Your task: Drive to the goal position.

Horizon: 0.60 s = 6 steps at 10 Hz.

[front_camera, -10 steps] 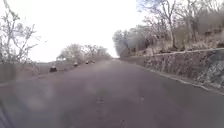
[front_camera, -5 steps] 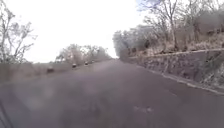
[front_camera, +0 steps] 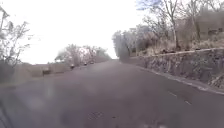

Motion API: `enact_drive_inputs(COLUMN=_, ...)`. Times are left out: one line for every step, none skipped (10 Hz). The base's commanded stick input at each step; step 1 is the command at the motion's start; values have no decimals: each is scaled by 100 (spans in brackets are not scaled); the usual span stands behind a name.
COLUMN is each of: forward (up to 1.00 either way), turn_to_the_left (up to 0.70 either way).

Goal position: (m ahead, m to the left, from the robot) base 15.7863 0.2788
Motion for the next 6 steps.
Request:
enact_drive_inputs(forward=70, turn_to_the_left=0)
enact_drive_inputs(forward=70, turn_to_the_left=0)
enact_drive_inputs(forward=70, turn_to_the_left=0)
enact_drive_inputs(forward=70, turn_to_the_left=0)
enact_drive_inputs(forward=70, turn_to_the_left=0)
enact_drive_inputs(forward=70, turn_to_the_left=0)
